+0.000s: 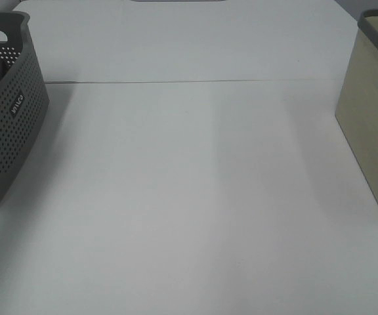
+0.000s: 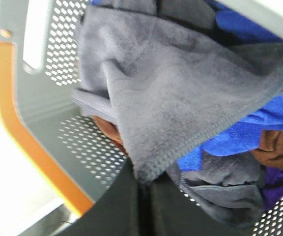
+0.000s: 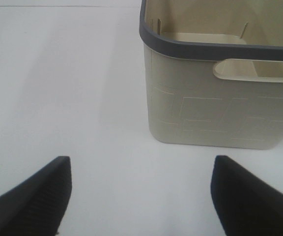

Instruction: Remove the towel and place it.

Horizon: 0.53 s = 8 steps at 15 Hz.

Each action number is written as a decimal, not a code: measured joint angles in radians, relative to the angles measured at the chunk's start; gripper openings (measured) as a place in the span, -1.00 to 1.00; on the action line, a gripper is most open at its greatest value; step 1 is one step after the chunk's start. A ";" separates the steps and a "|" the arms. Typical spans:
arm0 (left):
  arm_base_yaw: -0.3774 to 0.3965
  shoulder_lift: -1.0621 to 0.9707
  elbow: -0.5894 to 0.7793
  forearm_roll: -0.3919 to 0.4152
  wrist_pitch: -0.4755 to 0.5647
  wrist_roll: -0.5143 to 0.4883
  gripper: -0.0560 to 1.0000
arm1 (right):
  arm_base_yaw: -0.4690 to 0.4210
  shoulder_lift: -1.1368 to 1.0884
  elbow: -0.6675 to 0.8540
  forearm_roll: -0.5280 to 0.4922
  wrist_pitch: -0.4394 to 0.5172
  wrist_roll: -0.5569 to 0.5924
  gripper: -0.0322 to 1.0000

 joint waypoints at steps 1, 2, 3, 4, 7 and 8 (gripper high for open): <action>-0.029 -0.025 -0.005 0.028 0.002 -0.013 -0.89 | 0.000 0.000 0.000 0.000 0.000 0.000 0.54; -0.051 -0.043 -0.017 0.054 0.003 -0.039 -0.89 | 0.000 0.000 0.000 0.000 0.000 0.000 0.54; -0.070 -0.057 -0.035 0.074 0.004 -0.074 -0.89 | 0.000 0.000 0.000 0.000 0.000 0.000 0.54; -0.088 -0.069 -0.062 0.089 0.004 -0.114 -0.89 | 0.000 0.000 0.000 0.000 0.000 0.000 0.54; -0.142 -0.083 -0.184 0.103 0.056 -0.173 -0.89 | 0.000 0.000 0.000 0.000 0.000 0.000 0.54; -0.160 -0.083 -0.229 0.104 0.084 -0.175 -0.89 | 0.000 0.000 0.000 0.000 0.000 0.000 0.54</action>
